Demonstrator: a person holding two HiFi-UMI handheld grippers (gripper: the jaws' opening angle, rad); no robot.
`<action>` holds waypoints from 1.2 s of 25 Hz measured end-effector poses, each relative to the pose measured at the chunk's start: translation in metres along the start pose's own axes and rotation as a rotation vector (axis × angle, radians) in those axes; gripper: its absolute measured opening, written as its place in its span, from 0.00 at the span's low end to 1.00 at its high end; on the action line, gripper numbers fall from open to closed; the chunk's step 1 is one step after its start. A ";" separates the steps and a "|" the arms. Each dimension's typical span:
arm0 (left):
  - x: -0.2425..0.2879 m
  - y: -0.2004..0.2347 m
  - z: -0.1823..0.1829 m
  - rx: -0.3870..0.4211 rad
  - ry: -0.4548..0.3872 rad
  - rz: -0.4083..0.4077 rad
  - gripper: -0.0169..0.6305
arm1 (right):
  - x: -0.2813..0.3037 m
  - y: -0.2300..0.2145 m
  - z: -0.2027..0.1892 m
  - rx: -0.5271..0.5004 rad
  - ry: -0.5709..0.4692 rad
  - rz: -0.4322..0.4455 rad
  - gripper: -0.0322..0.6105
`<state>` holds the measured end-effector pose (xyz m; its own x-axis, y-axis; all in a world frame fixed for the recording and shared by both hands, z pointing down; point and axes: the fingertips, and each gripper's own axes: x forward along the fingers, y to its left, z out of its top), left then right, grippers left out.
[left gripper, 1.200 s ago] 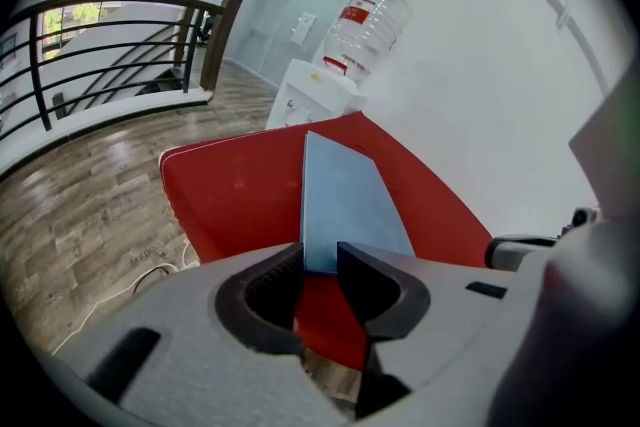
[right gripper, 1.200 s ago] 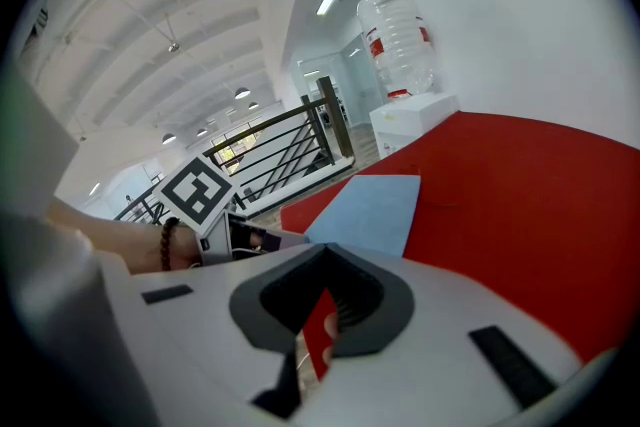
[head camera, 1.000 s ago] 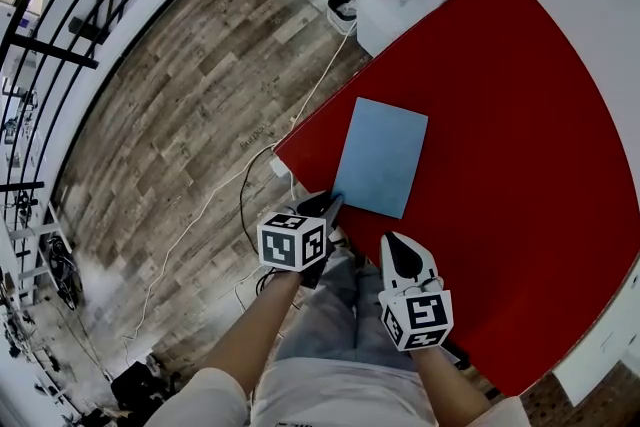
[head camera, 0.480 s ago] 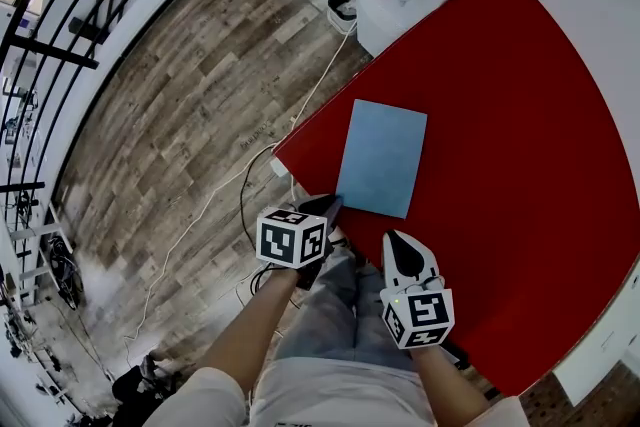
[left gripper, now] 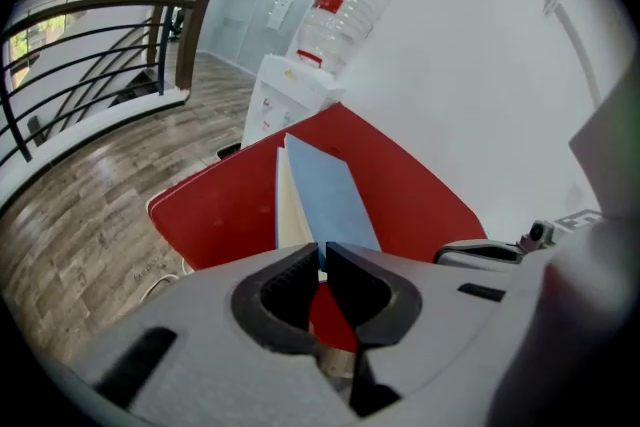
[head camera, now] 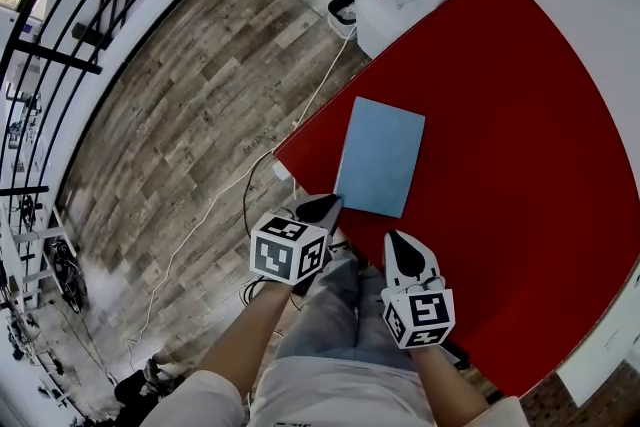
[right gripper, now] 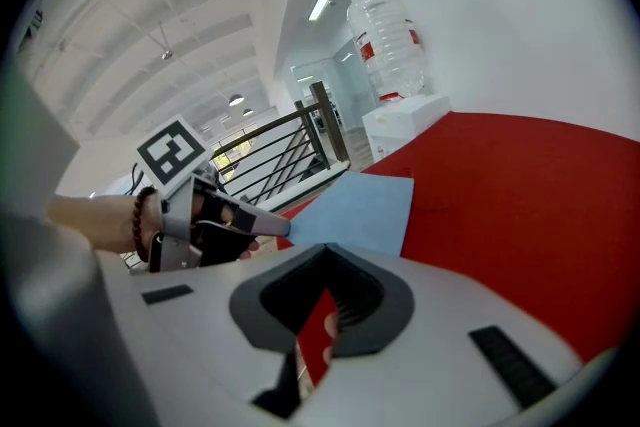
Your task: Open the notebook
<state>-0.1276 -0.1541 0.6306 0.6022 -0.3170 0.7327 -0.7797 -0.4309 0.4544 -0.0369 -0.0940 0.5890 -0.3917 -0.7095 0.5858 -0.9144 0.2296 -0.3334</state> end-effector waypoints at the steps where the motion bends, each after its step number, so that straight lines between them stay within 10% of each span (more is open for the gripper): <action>1: -0.003 -0.007 0.005 0.021 -0.007 -0.004 0.08 | -0.001 -0.001 0.001 0.004 -0.005 -0.001 0.06; 30: 0.052 -0.225 0.045 0.336 -0.040 -0.205 0.08 | -0.102 -0.108 -0.028 0.185 -0.113 -0.191 0.06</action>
<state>0.0868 -0.1120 0.5435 0.7508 -0.2256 0.6208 -0.5469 -0.7393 0.3928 0.0993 -0.0275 0.5864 -0.1910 -0.8004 0.5683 -0.9323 -0.0332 -0.3600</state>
